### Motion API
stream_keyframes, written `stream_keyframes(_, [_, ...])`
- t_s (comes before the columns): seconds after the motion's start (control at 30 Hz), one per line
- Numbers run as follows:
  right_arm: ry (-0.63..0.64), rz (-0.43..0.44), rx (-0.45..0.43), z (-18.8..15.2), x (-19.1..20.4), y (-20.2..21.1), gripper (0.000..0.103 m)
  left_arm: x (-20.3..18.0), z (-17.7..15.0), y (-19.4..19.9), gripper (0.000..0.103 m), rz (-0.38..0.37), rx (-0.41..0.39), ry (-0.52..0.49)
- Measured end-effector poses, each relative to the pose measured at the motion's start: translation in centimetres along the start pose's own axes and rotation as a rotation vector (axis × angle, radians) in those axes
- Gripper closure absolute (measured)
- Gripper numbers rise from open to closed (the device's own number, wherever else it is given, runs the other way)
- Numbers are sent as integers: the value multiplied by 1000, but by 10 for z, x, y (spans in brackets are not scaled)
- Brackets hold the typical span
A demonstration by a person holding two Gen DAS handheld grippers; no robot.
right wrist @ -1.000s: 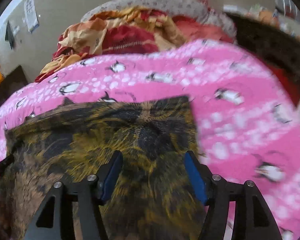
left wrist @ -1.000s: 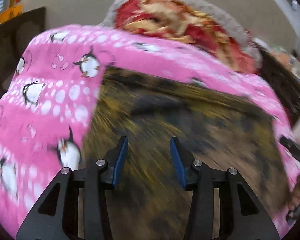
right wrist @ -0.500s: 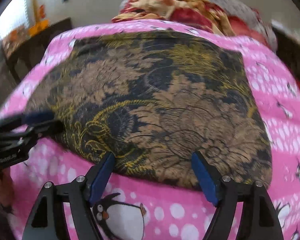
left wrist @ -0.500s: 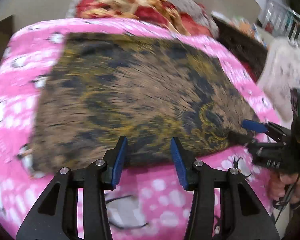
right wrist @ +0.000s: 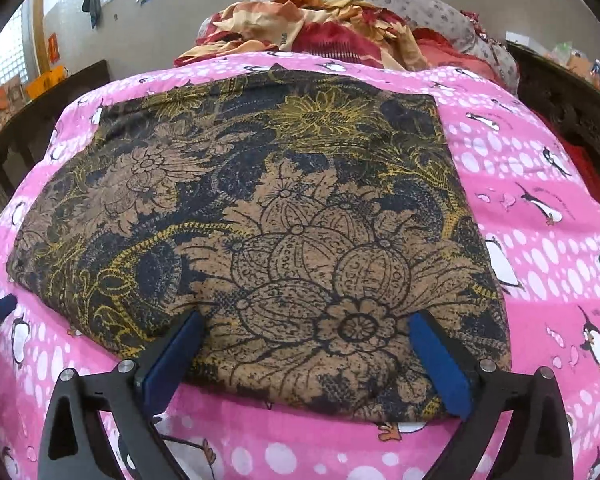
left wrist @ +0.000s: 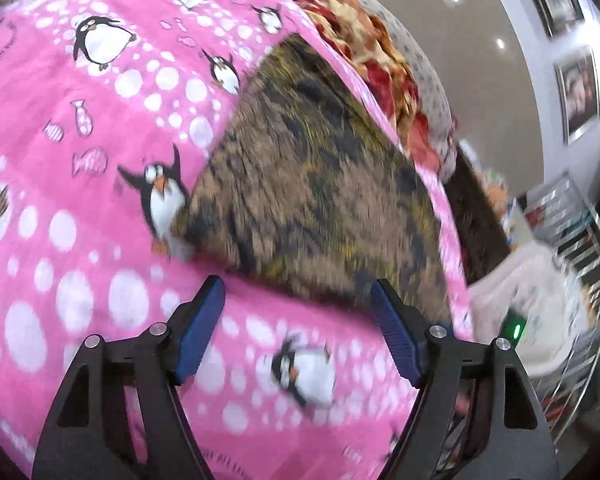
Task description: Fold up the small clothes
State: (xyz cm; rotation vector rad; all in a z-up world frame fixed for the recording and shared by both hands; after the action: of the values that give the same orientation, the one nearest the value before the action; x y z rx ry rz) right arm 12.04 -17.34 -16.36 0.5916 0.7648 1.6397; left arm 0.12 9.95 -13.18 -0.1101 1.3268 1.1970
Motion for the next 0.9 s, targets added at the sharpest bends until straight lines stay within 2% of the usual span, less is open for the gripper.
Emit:
stream_keyframes(0.17, [6, -5, -2, -3, -3, -1, 1, -3, 24, -10, 25, -9, -49, 61])
stream_keyframes(0.2, [7, -5, -2, -3, -3, -2, 1, -4, 23, -8, 24, -19, -47, 63])
stream_keyframes(0.27, [8, -6, -1, -1, 0, -3, 1, -17, 16, -15, 24, -95, 12, 38])
stream_keyframes(0.3, [8, -6, -1, -1, 0, -3, 1, -19, 15, -16, 24, -91, 25, 17])
stream_keyframes(0.37, [8, -5, -1, -1, 0, -3, 1, -12, 23, -13, 24, -52, -17, 4])
stream_keyframes(0.4, [8, -5, -1, -1, 0, -3, 1, -1, 31, -9, 27, -44, -53, 52])
stream_keyframes(0.47, [10, -7, 0, -1, 0, -3, 1, 9, 40, -7, 33, -60, -70, 106])
stream_keyframes(0.63, [7, -4, 2, -1, 0, -3, 1, -3, 45, -13, 39, -50, -49, 15])
stream_keyframes(0.77, [4, 3, 2, -1, 0, -3, 0, 16, 45, -16, 61, -13, -78, 64])
stream_keyframes(0.9, [3, 7, 3, -2, -1, -3, 0, 14, 41, -18, 61, 33, -89, 13])
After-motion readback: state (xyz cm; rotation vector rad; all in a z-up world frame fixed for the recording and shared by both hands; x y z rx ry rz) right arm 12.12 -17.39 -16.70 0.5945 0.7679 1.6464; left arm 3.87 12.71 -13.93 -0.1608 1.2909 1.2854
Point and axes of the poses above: each gripper's, at about its wrist camera, not at the fingertips, and y roughly against the way its jaws point, x to its left, z to its top, the point moved 8 cm from there along -y, roughly the way its jaws point, and after that the axes turned 2 degrees about -z, right-handed, at the moved point
